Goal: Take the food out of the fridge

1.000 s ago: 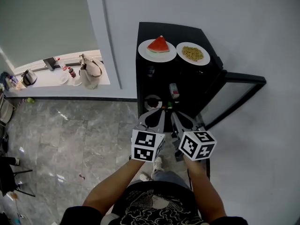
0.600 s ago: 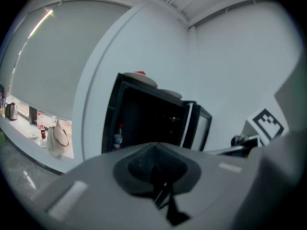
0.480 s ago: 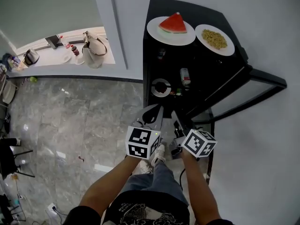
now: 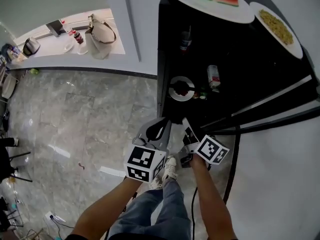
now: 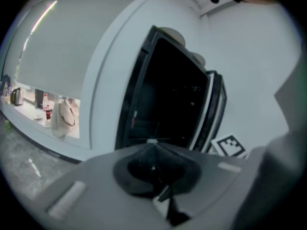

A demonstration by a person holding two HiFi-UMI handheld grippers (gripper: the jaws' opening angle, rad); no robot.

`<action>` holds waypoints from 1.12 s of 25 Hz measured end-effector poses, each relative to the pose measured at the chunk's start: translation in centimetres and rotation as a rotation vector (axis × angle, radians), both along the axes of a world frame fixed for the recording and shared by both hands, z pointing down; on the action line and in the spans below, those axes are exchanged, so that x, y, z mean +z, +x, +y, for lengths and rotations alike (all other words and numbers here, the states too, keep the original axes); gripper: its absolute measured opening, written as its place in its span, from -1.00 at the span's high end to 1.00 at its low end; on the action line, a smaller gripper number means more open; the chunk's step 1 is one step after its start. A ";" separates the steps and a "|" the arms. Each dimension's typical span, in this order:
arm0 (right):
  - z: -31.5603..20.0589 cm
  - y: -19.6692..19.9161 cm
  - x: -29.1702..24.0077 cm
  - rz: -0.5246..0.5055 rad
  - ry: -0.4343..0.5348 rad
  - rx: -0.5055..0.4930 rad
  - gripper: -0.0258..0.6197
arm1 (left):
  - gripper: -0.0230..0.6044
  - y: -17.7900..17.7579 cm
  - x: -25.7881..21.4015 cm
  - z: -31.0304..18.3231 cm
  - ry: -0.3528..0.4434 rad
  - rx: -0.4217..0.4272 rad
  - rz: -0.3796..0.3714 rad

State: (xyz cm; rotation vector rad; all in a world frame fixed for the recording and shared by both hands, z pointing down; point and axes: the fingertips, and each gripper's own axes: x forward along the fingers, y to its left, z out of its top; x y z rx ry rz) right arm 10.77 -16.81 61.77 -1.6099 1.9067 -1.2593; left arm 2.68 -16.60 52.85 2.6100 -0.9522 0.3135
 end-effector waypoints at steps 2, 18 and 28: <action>-1.6 0.6 3.0 -0.071 0.000 0.032 0.75 | 0.92 0.4 1.5 -0.7 0.012 0.004 0.001; -11.6 4.1 19.6 -0.550 -0.058 0.294 0.52 | 0.92 -0.1 13.2 -3.6 0.005 0.009 -0.025; -13.4 4.9 21.0 -0.643 -0.110 0.361 0.76 | 0.92 -1.8 14.4 -3.9 -0.008 -0.021 -0.026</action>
